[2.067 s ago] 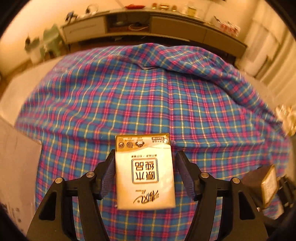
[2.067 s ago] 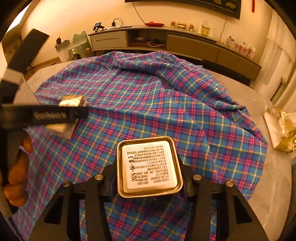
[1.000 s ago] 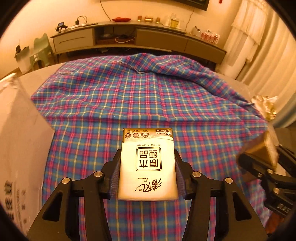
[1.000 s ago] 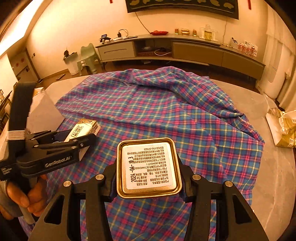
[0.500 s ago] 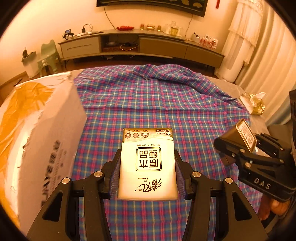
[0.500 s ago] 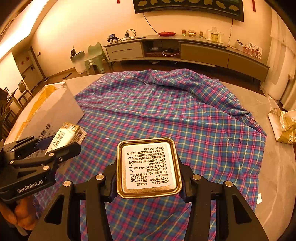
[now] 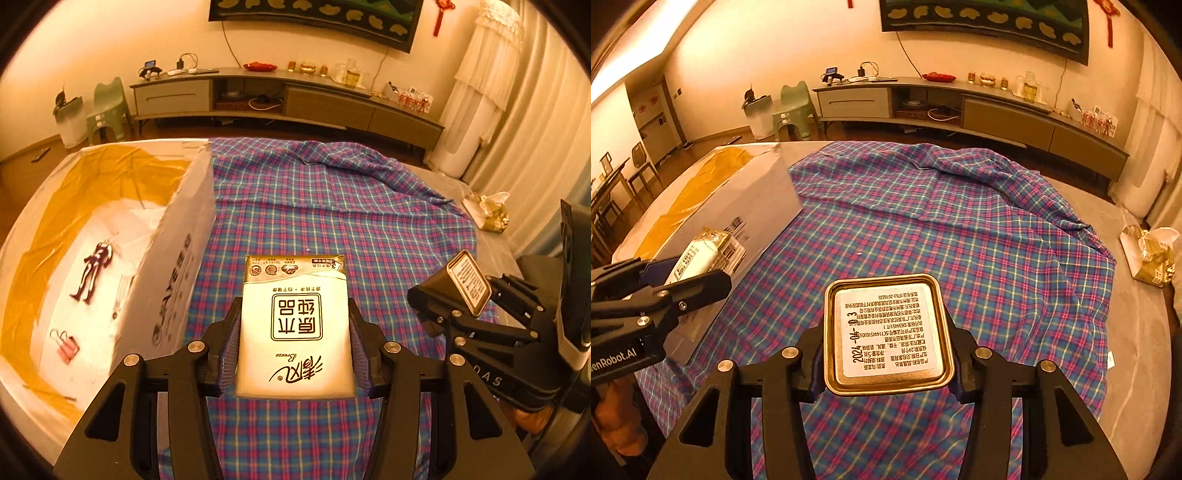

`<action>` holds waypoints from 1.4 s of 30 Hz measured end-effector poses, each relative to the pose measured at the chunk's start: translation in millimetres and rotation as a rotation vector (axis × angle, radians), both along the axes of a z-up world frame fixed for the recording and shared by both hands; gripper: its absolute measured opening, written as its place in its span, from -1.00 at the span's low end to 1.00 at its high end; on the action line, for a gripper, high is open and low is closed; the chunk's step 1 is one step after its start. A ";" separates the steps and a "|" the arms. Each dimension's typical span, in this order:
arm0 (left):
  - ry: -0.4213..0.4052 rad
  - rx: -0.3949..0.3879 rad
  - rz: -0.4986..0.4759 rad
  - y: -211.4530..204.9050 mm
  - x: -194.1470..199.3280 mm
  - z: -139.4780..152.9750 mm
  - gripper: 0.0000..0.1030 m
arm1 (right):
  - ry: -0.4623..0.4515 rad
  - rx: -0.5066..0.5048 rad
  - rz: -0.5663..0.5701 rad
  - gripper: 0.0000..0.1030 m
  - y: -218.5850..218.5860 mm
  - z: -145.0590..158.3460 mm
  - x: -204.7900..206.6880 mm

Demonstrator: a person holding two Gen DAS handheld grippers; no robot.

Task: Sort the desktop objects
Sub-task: 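Carry the white pack and gold tin over the foam box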

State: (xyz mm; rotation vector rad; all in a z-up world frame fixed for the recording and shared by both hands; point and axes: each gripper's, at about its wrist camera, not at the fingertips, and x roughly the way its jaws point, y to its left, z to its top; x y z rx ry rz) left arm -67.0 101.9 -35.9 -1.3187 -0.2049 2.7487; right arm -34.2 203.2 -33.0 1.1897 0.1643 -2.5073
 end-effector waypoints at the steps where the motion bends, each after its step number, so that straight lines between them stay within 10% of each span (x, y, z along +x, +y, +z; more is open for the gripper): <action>1: 0.002 0.004 0.000 -2.3 4.0 1.2 0.03 | 0.006 0.007 0.003 -0.01 -3.0 1.2 4.2; 42: 0.089 0.219 0.112 -142.9 63.9 34.7 0.03 | 0.057 -0.038 0.234 -0.01 -136.4 82.8 81.2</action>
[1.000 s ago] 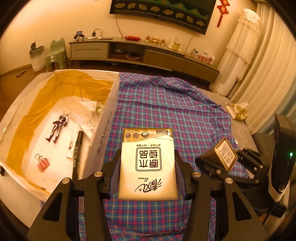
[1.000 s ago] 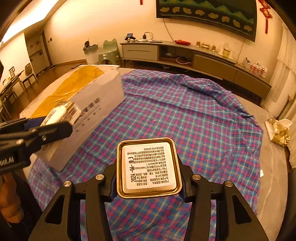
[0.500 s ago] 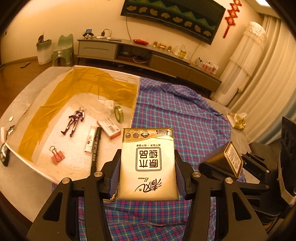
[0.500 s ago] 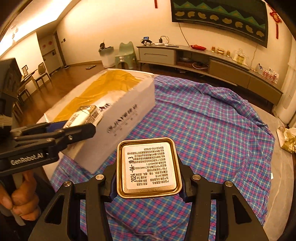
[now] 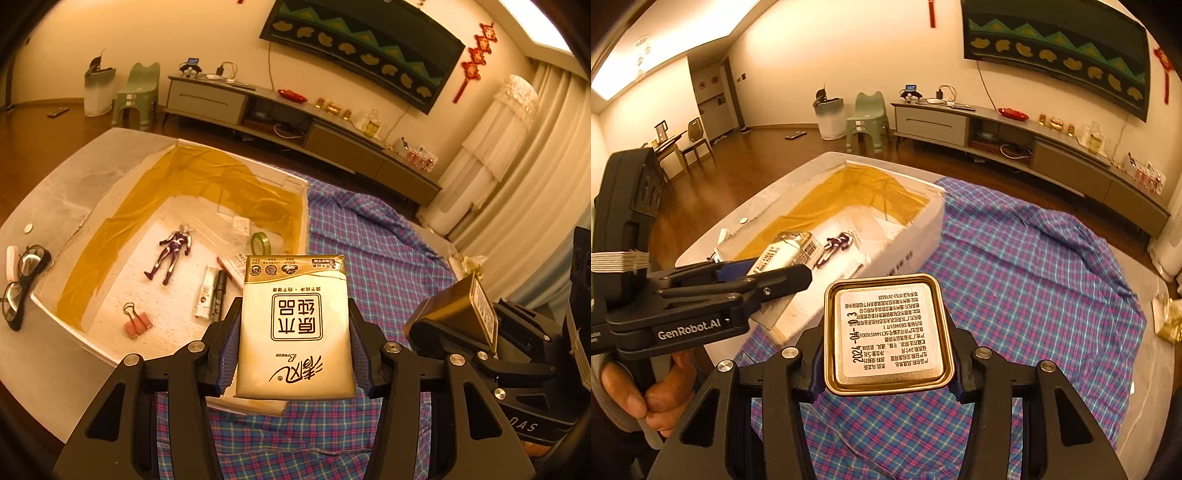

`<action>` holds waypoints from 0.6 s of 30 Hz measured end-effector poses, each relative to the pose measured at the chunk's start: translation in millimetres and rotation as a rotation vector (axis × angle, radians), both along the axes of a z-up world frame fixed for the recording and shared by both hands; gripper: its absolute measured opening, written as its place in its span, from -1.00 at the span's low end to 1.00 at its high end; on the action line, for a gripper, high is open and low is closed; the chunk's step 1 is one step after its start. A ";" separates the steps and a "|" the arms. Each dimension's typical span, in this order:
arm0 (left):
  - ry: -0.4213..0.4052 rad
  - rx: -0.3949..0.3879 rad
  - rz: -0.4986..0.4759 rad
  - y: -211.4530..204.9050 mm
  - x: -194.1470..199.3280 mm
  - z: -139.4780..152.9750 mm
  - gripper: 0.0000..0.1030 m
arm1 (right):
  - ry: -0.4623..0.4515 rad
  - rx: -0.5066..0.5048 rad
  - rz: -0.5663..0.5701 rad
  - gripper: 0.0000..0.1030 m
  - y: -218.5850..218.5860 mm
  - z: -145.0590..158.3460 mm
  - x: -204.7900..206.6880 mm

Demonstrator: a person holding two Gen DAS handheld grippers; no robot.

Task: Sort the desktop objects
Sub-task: 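Carry the white pack and gold tin over the foam box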

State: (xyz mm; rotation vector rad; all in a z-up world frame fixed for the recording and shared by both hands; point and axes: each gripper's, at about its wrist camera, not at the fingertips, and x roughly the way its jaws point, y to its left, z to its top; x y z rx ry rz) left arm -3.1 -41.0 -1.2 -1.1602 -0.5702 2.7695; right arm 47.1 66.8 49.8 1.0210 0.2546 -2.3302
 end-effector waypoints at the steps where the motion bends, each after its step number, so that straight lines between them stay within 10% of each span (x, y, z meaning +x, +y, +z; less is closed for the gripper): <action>1: 0.000 0.007 0.003 -3.0 -0.4 -0.3 0.03 | 0.003 0.002 0.007 -0.01 -4.0 2.2 -0.6; 18: -0.060 0.126 0.100 -69.6 -29.9 -16.2 0.03 | 0.007 0.046 0.092 -0.01 -59.9 19.3 -18.1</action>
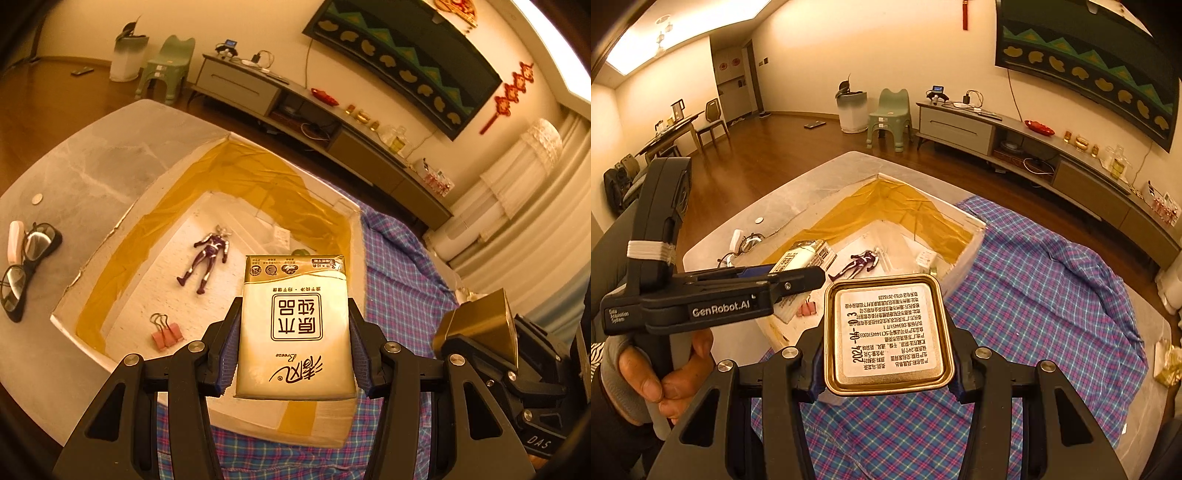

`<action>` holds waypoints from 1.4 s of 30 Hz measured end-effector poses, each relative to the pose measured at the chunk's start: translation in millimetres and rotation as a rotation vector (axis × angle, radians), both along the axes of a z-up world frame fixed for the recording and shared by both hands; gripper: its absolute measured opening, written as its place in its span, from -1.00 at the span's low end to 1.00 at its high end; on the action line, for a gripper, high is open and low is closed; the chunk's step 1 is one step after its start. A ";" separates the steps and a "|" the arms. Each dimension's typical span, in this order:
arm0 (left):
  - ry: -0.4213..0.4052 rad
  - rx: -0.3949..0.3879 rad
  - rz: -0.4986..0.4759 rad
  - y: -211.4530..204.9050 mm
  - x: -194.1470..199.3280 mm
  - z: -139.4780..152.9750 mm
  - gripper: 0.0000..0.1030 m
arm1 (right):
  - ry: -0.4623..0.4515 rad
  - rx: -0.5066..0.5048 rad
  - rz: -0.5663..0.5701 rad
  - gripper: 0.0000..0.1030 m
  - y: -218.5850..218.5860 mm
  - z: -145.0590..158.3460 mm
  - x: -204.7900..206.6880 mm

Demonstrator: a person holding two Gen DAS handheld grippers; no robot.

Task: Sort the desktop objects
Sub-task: 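Carry the white pack and gold tin over the foam box, then open the right tool to drop the gold tin into the foam box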

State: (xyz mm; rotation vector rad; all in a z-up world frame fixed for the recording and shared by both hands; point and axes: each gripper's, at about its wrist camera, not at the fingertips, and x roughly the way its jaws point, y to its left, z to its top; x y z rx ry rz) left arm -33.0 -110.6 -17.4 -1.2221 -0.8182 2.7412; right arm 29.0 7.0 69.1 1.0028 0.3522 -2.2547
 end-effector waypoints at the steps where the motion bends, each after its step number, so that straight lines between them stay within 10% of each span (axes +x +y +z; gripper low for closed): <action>1: -0.007 0.003 0.004 -2.9 -2.3 -1.0 0.03 | 0.000 0.005 0.003 -0.01 -2.4 -0.3 -1.9; 22: -0.164 -0.030 0.046 -54.0 -41.4 -39.1 0.03 | -0.085 0.077 0.066 -0.01 -56.4 -31.4 -62.4; 42: -0.263 -0.222 -0.064 -32.4 -53.6 -62.1 0.03 | -0.240 0.191 0.111 -0.01 -113.7 -89.9 -115.6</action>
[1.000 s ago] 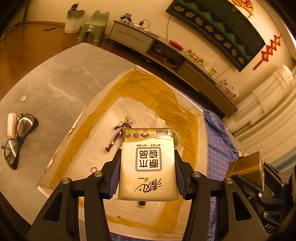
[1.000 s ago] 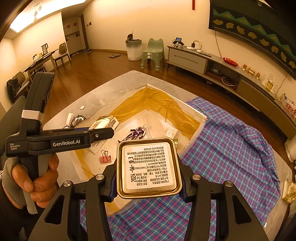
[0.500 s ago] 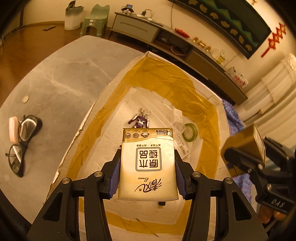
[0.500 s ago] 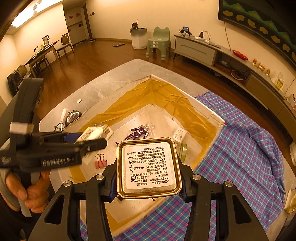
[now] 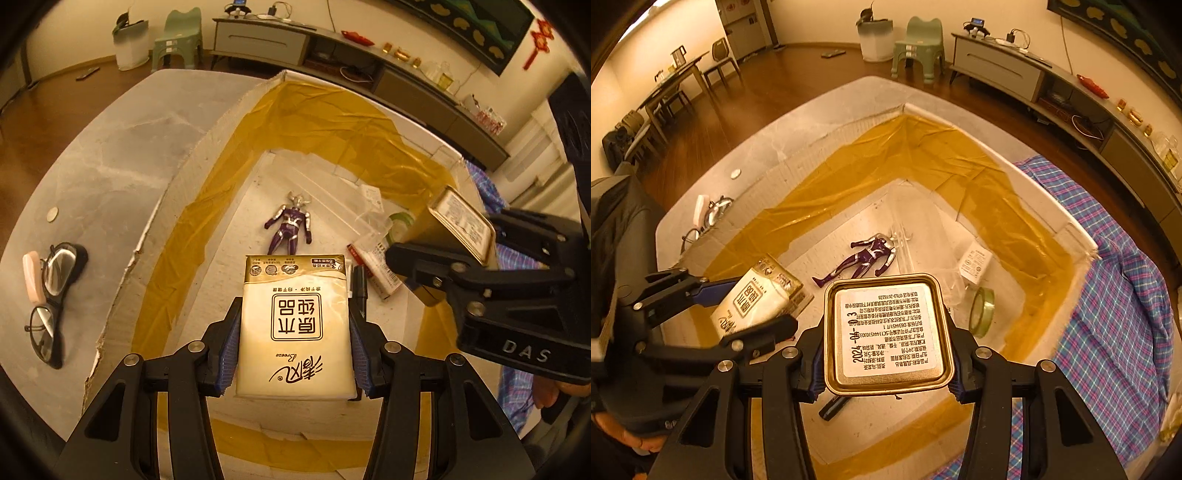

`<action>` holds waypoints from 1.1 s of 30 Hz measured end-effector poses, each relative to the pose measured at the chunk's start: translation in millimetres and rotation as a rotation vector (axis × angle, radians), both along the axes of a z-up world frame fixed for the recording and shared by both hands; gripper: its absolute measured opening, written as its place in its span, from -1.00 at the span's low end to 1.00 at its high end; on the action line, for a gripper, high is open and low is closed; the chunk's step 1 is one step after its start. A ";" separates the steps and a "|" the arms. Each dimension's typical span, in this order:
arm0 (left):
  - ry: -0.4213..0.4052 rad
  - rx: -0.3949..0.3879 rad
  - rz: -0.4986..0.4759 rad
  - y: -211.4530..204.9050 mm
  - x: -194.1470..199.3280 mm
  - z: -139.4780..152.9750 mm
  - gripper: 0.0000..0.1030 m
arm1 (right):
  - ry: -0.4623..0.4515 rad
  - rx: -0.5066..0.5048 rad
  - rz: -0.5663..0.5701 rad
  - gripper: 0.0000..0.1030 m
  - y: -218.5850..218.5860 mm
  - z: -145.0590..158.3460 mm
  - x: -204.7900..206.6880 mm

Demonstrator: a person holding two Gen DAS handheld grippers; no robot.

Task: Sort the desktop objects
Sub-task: 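Open the right tool to drop the gold tin into the foam box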

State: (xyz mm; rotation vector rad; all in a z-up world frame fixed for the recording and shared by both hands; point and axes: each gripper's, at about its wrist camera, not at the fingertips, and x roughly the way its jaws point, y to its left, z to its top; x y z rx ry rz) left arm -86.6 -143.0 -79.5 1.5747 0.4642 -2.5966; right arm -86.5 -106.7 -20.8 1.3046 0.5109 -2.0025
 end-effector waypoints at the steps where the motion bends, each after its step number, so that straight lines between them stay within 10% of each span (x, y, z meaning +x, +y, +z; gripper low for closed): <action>1: -0.009 -0.004 -0.008 1.3 -0.9 -1.7 0.03 | -0.002 0.010 0.001 -0.01 -3.1 -2.3 -1.2; 33: -0.042 0.044 0.024 -14.4 3.1 -1.1 0.07 | -0.066 0.044 -0.080 0.26 -17.7 -4.8 -12.8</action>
